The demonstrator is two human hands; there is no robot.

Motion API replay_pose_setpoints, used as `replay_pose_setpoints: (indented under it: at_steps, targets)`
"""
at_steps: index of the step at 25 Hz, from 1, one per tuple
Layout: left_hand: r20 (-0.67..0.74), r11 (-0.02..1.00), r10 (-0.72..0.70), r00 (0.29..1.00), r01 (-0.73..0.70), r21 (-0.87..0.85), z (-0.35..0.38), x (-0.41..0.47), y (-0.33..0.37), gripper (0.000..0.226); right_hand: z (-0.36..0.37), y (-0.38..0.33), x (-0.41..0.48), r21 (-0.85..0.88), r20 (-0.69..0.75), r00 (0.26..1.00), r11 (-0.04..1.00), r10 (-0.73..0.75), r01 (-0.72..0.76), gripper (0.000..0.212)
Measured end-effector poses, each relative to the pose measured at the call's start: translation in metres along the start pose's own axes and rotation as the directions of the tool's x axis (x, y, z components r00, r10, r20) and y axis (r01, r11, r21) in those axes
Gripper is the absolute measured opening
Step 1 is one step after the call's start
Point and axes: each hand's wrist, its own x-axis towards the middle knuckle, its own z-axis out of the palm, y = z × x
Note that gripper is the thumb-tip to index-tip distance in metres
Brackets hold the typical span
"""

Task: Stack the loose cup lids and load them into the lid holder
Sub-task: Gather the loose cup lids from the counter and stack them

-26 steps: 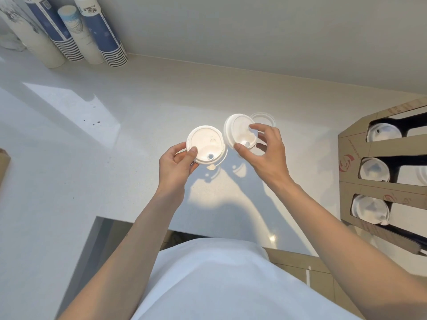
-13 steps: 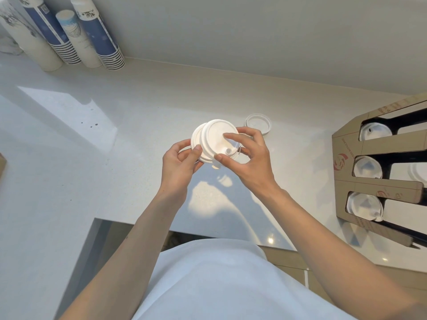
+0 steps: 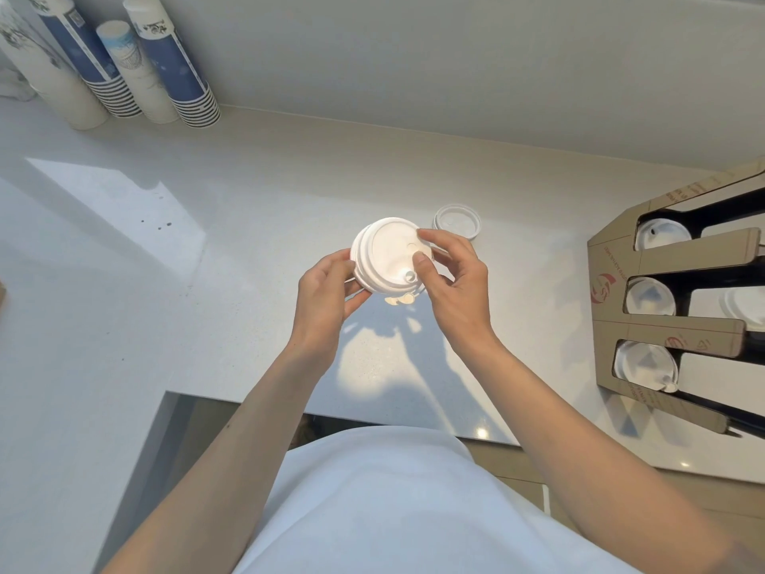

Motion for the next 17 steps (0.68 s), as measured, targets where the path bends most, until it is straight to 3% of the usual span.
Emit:
replay_pose_setpoints:
  at_steps: [6, 17]
  targets:
    - [0.069, 0.997, 0.065, 0.995, -0.068, 0.033, 0.0021, -0.0047, -0.0017, 0.059, -0.0044, -0.0073, -0.0026, 0.022, -0.002, 1.000, 1.000, -0.015, 0.015, 0.028]
    - [0.102, 0.990, 0.121, 0.987, -0.127, 0.060, 0.0055, -0.0096, -0.0014, 0.041, -0.0075, -0.0056, -0.0069, -0.005, -0.016, 1.000, 1.000, -0.026, 0.026, 0.032]
